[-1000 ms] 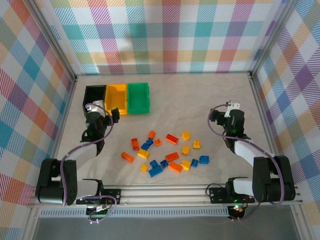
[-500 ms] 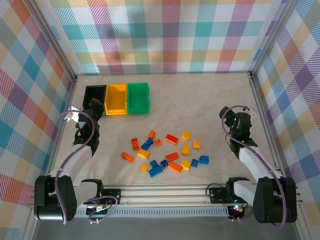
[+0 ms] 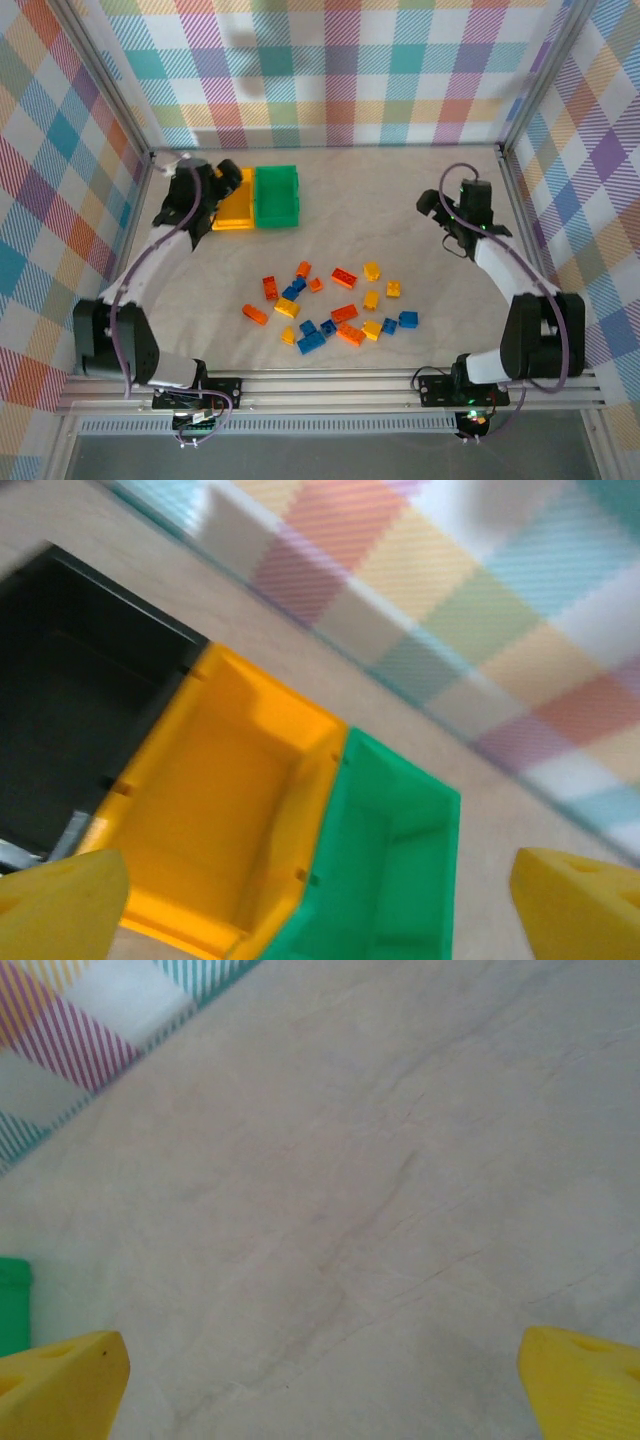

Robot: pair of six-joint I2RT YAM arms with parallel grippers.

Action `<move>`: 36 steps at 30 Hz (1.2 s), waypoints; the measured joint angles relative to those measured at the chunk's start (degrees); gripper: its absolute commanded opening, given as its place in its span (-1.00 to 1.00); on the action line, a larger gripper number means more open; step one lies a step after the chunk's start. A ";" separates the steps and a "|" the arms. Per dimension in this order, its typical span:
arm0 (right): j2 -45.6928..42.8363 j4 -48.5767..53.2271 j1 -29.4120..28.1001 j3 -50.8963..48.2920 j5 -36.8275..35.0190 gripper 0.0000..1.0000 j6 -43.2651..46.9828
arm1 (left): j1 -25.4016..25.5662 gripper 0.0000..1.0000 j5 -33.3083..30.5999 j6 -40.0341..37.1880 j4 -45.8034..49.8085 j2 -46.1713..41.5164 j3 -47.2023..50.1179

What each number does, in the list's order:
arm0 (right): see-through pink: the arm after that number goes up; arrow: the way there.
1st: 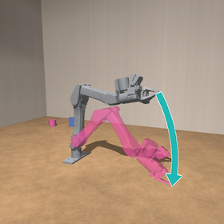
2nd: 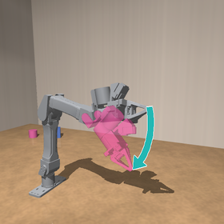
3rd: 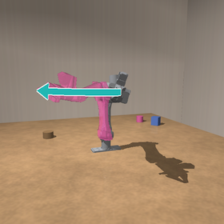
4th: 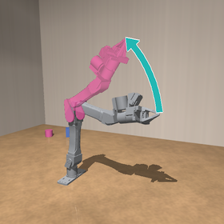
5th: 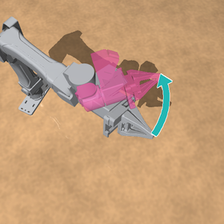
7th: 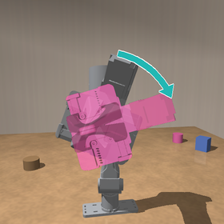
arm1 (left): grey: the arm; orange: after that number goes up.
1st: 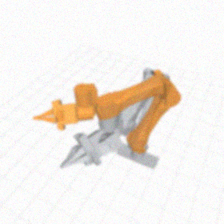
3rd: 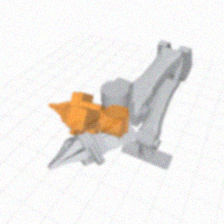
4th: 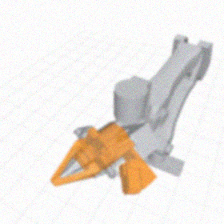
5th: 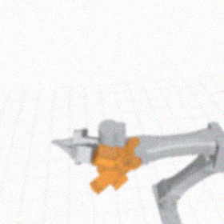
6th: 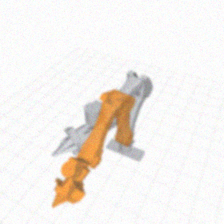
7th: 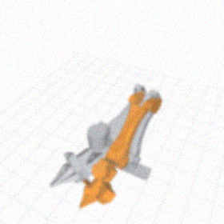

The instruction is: Sort the legos into containers by color

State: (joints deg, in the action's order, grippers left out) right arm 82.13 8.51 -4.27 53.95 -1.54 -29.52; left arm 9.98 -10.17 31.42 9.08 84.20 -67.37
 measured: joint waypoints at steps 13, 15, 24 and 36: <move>3.96 11.13 -8.20 1.90 -4.42 0.99 5.20 | 4.17 0.45 -4.50 -10.34 18.45 27.43 -20.02; 3.45 11.10 -8.20 1.62 -4.76 0.99 5.25 | 4.17 0.40 -5.18 -11.19 19.30 29.31 -20.72; 0.07 11.10 -8.20 0.87 -6.19 0.99 6.05 | 5.22 -0.09 -4.87 -13.11 19.26 34.36 -23.56; -1.27 11.10 -8.20 0.72 -7.80 0.99 6.08 | 11.21 -0.77 -4.26 -14.14 18.91 34.36 -23.54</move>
State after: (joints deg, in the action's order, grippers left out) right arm 80.86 19.62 -12.47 54.68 -9.34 -23.44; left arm 21.19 -14.44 17.28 27.99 118.56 -90.91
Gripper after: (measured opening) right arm 0.996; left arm 0.250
